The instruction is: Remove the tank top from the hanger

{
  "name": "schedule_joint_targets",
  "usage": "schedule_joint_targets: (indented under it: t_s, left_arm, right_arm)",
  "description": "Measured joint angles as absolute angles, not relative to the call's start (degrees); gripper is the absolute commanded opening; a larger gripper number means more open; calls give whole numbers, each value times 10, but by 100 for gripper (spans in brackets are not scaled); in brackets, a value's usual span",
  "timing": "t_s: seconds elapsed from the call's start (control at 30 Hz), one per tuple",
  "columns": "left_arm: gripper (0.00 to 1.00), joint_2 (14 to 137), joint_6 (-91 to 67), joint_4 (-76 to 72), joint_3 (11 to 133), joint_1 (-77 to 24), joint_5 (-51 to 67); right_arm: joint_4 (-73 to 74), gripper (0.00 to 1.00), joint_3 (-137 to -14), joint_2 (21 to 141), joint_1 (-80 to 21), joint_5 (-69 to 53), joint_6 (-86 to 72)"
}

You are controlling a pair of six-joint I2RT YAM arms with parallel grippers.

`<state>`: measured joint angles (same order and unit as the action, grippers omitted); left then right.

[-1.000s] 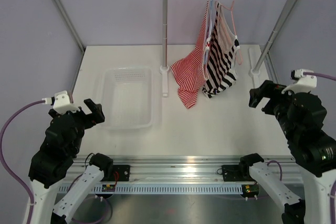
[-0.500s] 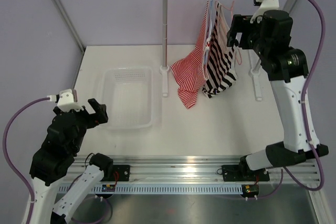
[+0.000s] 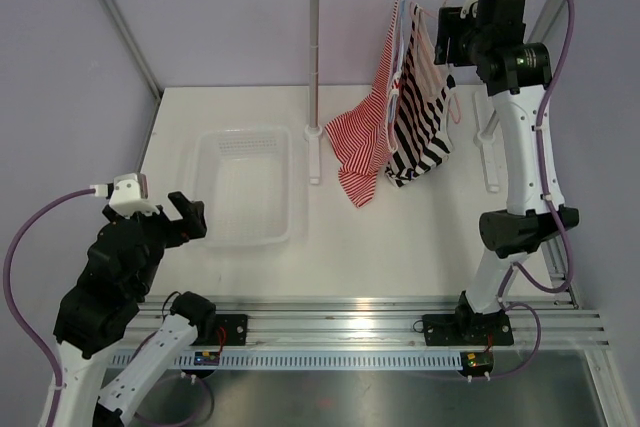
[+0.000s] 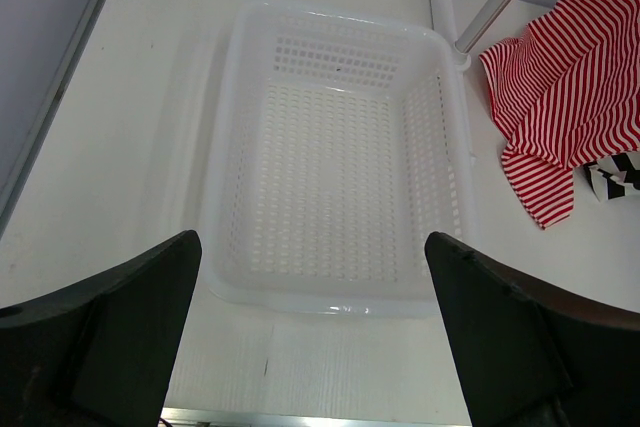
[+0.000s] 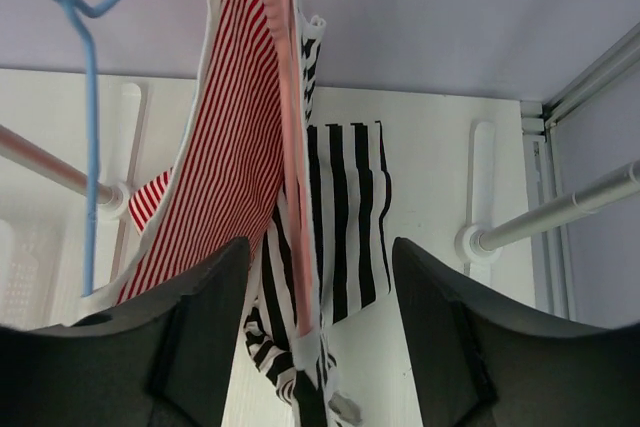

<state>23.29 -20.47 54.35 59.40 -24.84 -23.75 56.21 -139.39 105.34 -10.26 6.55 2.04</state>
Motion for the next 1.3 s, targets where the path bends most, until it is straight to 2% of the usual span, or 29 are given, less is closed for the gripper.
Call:
schedule_joint_targets:
  t_s: [0.03,0.13,0.23,0.67,0.7,0.9,0.93,0.97,1.0,1.3]
  left_arm:
    - [99,232,-204,543,594,-251,-238]
    - [99,232,-204,543,594,-257,-240]
    - [99,232,-203,539,589,-260,-241]
    - [99,228,-203,532,578,-262,-244]
    - [99,228,-203,531,577,-262,-244]
    - [99,228,-203,531,576,-262,-244]
    - [99,228,-203,531,576,-262,-244]
    - [99,228,-203,531,576,-262,-244]
    - [99,228,-203,531,576,-263,-244]
    - [99,225,-201,530,569,-265,-244]
  right_arm:
    - [565,62,-1395,1061,-98,60,22]
    - [569,60,-1404,1084,-90,47,28]
    - [574,50,-1414,1103,-89,33,34]
    - [581,40,-1433,1120,-89,18,40]
    - [581,32,-1433,1120,-89,18,40]
    - [582,24,-1433,1120,-89,18,41]
    - [582,17,-1433,1120,-89,18,41]
    - [582,5,-1433,1120,-89,18,41]
    - [581,0,-1434,1120,-89,17,42]
    - [564,0,-1418,1112,-89,8,27]
